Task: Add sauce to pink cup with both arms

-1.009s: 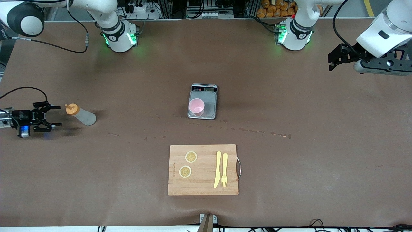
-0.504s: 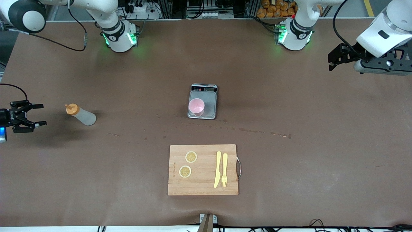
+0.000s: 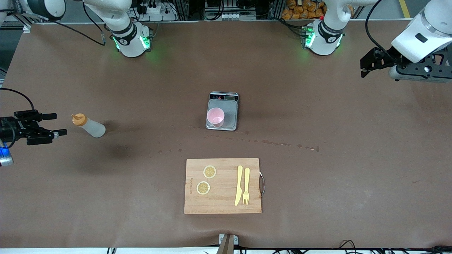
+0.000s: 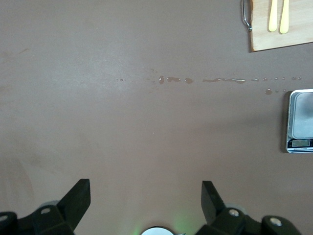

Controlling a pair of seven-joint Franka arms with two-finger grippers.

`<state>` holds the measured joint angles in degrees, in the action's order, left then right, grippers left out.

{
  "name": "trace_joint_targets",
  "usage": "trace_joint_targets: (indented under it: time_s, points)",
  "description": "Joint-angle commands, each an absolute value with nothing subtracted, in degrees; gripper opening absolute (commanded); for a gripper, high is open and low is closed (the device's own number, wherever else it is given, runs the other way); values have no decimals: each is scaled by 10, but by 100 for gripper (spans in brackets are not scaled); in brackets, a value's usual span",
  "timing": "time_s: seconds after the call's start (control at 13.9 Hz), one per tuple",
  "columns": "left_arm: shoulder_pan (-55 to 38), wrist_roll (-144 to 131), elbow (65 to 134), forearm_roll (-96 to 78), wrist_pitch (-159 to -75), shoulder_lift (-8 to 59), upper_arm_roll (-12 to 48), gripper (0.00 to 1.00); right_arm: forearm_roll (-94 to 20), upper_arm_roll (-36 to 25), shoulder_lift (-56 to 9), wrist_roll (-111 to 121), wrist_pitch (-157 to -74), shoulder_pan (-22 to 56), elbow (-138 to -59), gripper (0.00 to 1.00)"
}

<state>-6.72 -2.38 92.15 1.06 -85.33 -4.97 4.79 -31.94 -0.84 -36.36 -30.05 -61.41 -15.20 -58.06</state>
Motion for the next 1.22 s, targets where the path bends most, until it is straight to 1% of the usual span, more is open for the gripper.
trace_joint_targets:
  time_s: [0.0, 0.07, 0.14, 0.29, 0.5, 0.72, 0.79, 0.86, 1.01, 1.08, 1.15]
  points:
    - [-64, -25, 911, 2, -842, -48, 49, 100, -309, -12, -332, -296, -616, -143, -591, 100]
    - [-64, -25, 911, 2, -842, -48, 49, 100, -304, -12, -324, -295, -616, -140, -591, 100]
    - [-64, -25, 911, 2, -842, -48, 49, 100, -283, -14, -298, -294, -620, -123, -591, 100]
    - [-64, -25, 911, 2, -842, -48, 49, 100, -216, -14, -253, -294, -644, -76, -599, 100]
    - [-64, -25, 911, 2, -842, -48, 49, 100, -122, -14, -204, -294, -645, -4, -609, 100]
    - [-63, -25, 911, 2, -842, -48, 49, 100, -84, -14, -169, -290, -648, 18, -611, 100]
    - [-64, -25, 911, 2, -842, -48, 49, 100, -73, -14, -153, -272, -656, 18, -626, 100]
    - [-63, -25, 912, 2, -842, -48, 49, 100, -60, -13, -122, -232, -689, 18, -662, 100]
    - [-63, -25, 912, 2, -842, -48, 49, 100, -55, -14, -49, -155, -773, 11, -775, 100]
    - [-63, -25, 912, 2, -842, -48, 49, 100, -55, -14, -24, -140, -808, 9, -813, 100]
    - [-63, -25, 911, 2, -842, -48, 49, 100, -42, -11, -15, -137, -826, 8, -830, 100]
